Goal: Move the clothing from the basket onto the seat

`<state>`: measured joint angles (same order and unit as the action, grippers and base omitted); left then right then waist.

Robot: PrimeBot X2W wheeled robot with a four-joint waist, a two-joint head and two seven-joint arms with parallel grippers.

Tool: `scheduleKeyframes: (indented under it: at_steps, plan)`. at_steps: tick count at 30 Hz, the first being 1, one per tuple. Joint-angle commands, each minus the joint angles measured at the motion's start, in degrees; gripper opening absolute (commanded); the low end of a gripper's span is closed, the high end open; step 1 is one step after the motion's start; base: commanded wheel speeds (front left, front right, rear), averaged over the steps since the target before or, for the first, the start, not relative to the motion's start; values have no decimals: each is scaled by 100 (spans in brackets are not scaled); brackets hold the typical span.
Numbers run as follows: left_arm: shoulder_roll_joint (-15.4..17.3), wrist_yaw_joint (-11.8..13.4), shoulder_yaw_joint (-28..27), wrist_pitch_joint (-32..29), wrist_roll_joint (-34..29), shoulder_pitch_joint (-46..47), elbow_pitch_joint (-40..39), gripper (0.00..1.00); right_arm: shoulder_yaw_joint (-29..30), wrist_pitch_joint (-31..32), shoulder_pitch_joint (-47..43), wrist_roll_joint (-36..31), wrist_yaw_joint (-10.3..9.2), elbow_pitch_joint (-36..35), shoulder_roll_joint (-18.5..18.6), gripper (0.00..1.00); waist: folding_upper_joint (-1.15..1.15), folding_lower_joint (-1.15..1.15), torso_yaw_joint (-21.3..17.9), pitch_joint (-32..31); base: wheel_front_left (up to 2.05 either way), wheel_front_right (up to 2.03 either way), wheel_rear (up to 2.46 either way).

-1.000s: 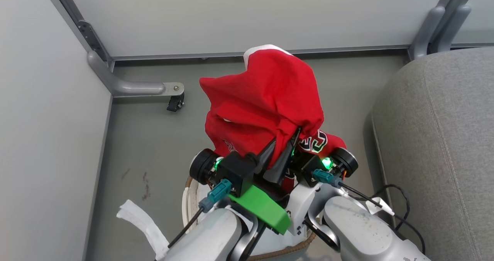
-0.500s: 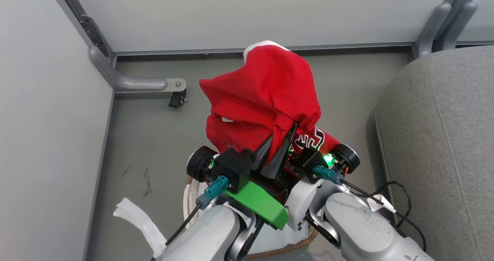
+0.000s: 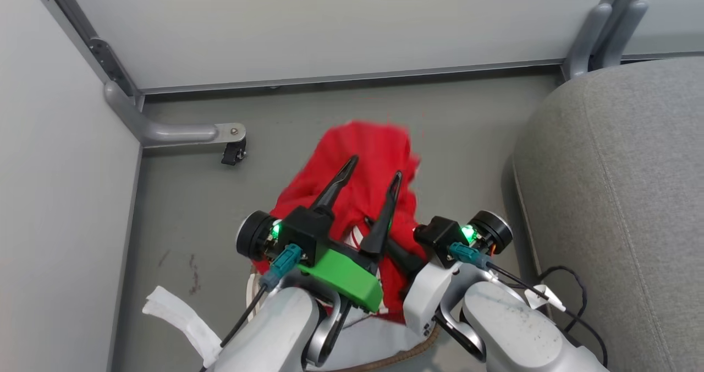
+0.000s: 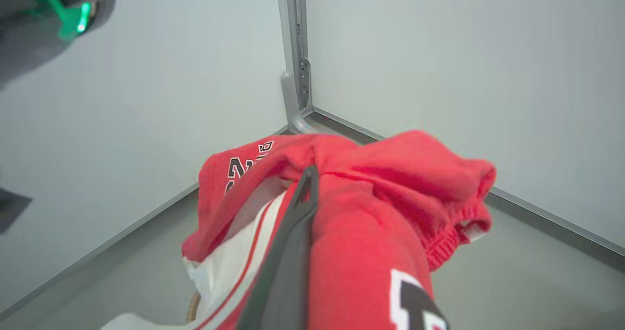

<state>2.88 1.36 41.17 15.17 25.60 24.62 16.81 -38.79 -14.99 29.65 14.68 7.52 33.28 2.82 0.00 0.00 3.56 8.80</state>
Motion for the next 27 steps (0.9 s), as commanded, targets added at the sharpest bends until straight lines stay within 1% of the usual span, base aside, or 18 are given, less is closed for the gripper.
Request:
scheduleKeyframes:
  at_steps: [1,7,21,24,27]
  plan:
    - [9,12,-74,-2,-56,-84,41,100,10,-30,-92,-23,-6,-75,22,0,0,0,-208,-69,0,0,0]
    - [10,-52,-450,-2,-298,-241,217,100,3,-30,-261,14,-6,-274,19,0,0,0,-814,-142,0,0,0]
    - [13,-260,-1464,-3,-785,-543,517,100,21,-30,-508,75,-7,-794,15,0,0,0,-2709,-104,0,0,0]
    - [12,-280,-1616,-3,-871,-585,544,100,35,-30,-560,73,-7,-900,15,0,0,0,-3058,-97,0,0,0]
    - [15,-305,-1765,-3,-902,-626,560,100,169,-30,-613,120,-7,-1014,15,0,0,0,-3401,-87,0,0,0]
